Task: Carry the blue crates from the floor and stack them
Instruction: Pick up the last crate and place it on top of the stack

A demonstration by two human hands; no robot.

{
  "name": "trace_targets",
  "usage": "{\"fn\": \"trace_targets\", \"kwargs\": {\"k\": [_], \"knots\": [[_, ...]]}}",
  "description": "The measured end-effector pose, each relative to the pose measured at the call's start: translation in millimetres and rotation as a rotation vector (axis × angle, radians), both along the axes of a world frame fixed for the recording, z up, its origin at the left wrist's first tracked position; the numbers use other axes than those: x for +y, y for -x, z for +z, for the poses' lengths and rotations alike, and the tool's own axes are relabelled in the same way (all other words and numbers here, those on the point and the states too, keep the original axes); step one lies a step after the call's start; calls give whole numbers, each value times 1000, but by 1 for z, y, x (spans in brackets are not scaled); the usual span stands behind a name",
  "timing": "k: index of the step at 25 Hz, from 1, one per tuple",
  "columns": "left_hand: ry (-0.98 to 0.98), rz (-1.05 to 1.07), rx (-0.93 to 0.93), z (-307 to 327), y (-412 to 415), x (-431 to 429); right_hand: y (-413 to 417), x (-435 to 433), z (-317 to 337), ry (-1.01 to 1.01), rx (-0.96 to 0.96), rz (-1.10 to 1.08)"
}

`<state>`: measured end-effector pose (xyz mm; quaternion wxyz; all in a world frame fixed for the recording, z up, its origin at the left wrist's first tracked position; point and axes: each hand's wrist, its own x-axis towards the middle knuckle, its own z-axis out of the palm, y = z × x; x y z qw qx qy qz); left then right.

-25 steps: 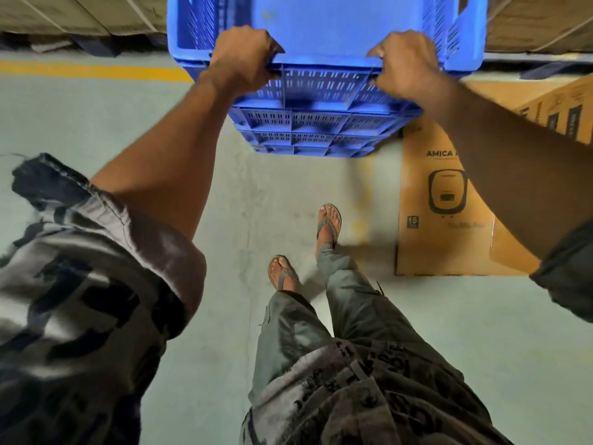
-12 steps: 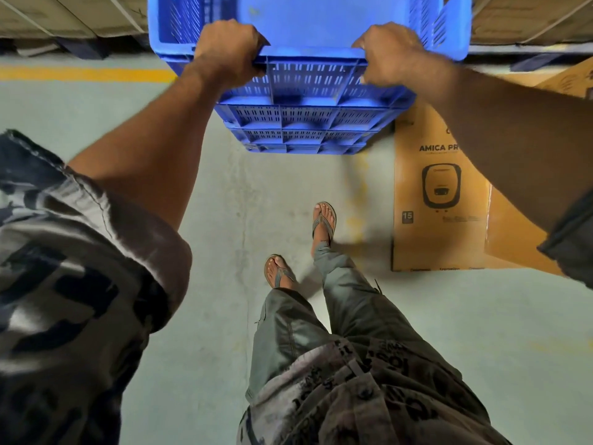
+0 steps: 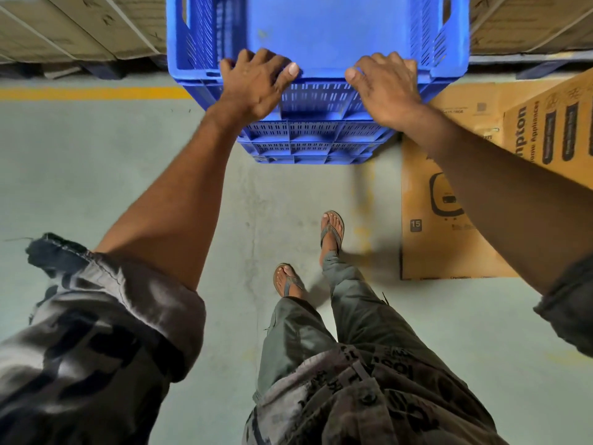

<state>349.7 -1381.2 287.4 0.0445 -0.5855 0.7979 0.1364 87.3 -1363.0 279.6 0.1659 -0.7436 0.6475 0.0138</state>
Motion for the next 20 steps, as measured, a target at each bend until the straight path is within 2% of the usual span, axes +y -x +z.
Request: {"fn": "trace_targets", "kwargs": {"k": [6, 9, 14, 17, 20], "knots": [[-170, 40, -13, 4, 1, -13, 0, -12, 2, -112, 19, -17], [-102, 50, -12, -1, 2, -6, -2, -9, 3, -93, 25, -17], [1, -32, 115, -8, -6, -1, 12, -14, 11, -210, 3, 89], [45, -85, 72, -16, -9, 2, 16, -14, 7, -175, 43, 125], [108, -60, 86, -13, 1, 11, 15, -4, 6, -81, -14, 70]]}}
